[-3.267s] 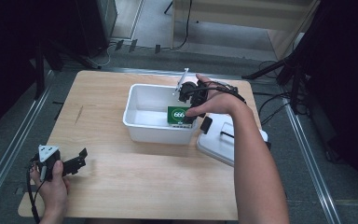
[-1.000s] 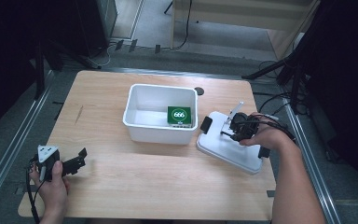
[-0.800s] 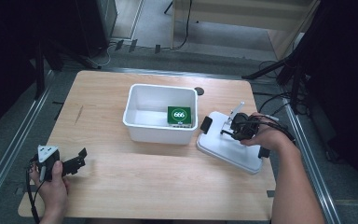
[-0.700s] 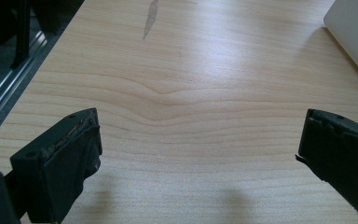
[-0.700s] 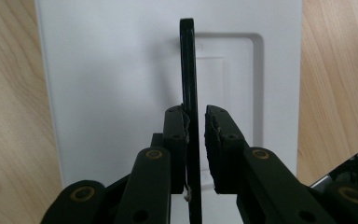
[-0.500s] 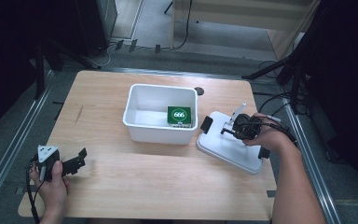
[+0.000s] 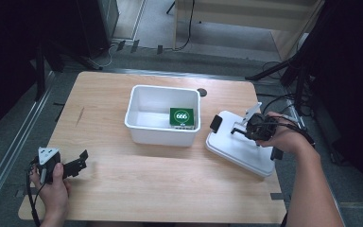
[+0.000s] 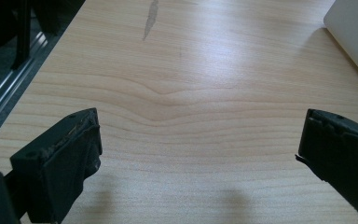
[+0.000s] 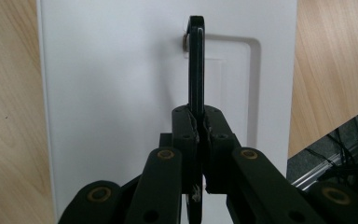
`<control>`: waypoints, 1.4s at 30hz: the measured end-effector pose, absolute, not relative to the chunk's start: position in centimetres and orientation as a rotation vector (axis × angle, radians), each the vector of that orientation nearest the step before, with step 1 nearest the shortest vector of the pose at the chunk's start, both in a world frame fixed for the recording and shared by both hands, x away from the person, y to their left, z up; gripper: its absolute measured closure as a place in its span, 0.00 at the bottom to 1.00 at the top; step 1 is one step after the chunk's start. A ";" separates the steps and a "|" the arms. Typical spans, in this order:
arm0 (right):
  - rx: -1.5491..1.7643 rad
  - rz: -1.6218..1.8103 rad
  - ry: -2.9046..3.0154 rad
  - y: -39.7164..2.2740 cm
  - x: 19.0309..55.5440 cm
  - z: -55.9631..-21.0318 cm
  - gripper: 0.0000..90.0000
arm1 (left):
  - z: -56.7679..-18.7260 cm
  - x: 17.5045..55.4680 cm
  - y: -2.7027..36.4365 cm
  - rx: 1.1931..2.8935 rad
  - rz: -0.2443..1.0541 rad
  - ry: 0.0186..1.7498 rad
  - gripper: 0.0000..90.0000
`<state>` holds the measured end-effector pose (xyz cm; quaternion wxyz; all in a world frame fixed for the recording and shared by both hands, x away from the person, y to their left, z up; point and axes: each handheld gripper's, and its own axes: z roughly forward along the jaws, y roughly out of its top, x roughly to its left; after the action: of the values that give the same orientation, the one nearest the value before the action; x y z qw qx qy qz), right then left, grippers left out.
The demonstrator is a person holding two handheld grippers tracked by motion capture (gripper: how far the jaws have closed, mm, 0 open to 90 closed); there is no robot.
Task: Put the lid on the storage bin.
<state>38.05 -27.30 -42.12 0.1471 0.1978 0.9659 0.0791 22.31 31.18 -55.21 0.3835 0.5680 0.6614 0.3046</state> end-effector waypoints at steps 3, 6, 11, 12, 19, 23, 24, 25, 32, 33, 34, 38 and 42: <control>0.564 0.229 2.775 -27.5 37.8 -41.4 0.96 | -55.2 22.3 31.2 1.450 0.779 1.686 0.00; 0.559 0.233 2.775 -27.6 37.6 -40.5 0.96 | -55.2 22.3 31.1 1.451 0.782 1.686 0.00; 0.551 0.225 2.755 -27.7 37.5 -38.6 0.96 | -55.2 22.3 31.1 1.451 0.782 1.685 0.00; 0.552 0.225 2.752 -27.7 37.5 -38.3 0.96 | -55.2 22.3 31.1 1.451 0.782 1.684 0.00; 0.522 0.231 2.730 -27.6 37.5 -35.5 0.96 | -55.2 22.3 31.1 1.451 0.782 1.684 0.00; 0.500 0.228 2.724 -27.2 37.6 -34.1 0.96 | -55.2 22.3 31.1 1.455 0.783 1.683 0.00; 0.495 0.229 2.725 -27.0 37.6 -33.8 0.96 | -55.2 22.3 31.1 1.455 0.784 1.683 0.00; 0.489 0.228 2.724 -26.8 37.7 -33.5 0.96 | -55.2 22.3 31.1 1.457 0.784 1.683 0.00; 0.472 0.269 2.709 -25.2 38.2 -31.8 0.96 | -55.2 22.3 31.1 1.456 0.781 1.683 0.00; 0.472 0.281 2.713 -24.9 38.3 -31.5 0.96 | -55.2 22.3 31.1 1.457 0.780 1.684 0.00; 0.473 0.288 2.717 -24.6 38.5 -31.4 0.96 | -55.2 22.3 31.1 1.458 0.780 1.683 0.00; 0.448 0.298 2.730 -23.2 38.9 -30.9 0.96 | -55.2 22.3 31.1 1.458 0.780 1.682 0.00; 0.417 0.312 2.736 -21.5 39.3 -30.5 0.96 | -55.2 22.3 31.1 1.459 0.778 1.681 0.00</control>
<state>39.33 -21.50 -30.52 0.1771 0.1475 0.9668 0.1104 22.28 31.14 -55.17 0.3818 0.5719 0.6589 0.3050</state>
